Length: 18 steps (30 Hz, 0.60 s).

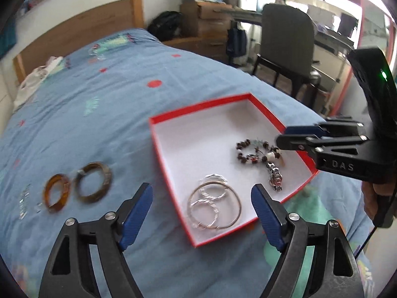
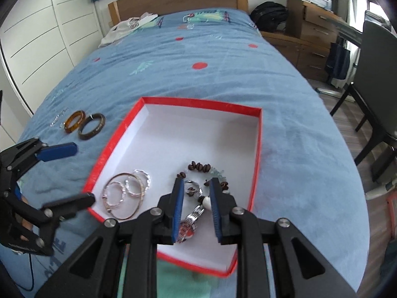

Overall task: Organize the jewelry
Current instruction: 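Withdraw both tools from the box toward the remaining jewelry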

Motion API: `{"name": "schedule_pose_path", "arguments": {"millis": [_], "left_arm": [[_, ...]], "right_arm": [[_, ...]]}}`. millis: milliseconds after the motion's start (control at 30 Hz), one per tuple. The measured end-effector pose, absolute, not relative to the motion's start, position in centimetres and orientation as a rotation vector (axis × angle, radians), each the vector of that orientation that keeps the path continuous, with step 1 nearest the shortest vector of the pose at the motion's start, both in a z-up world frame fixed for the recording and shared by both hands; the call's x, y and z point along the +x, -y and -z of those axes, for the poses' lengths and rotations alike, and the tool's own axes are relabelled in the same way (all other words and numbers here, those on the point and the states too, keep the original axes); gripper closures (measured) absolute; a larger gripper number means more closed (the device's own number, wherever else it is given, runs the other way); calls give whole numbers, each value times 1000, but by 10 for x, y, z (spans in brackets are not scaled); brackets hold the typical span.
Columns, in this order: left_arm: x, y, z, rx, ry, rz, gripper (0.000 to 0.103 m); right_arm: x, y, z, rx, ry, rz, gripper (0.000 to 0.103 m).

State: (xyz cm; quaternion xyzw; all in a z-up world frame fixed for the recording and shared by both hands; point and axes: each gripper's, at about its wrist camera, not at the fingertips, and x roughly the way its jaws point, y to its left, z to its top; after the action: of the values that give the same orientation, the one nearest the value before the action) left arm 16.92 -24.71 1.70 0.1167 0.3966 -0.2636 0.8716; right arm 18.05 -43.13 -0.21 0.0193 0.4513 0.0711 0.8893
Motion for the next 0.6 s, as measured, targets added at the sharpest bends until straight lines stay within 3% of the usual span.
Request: {"name": "schedule_pose_path", "arguments": {"millis": [600], "left_arm": [[84,109,-51,177,-769,319,16]], "right_arm": [[96,335,-43,62,-876,-191,77]]}}
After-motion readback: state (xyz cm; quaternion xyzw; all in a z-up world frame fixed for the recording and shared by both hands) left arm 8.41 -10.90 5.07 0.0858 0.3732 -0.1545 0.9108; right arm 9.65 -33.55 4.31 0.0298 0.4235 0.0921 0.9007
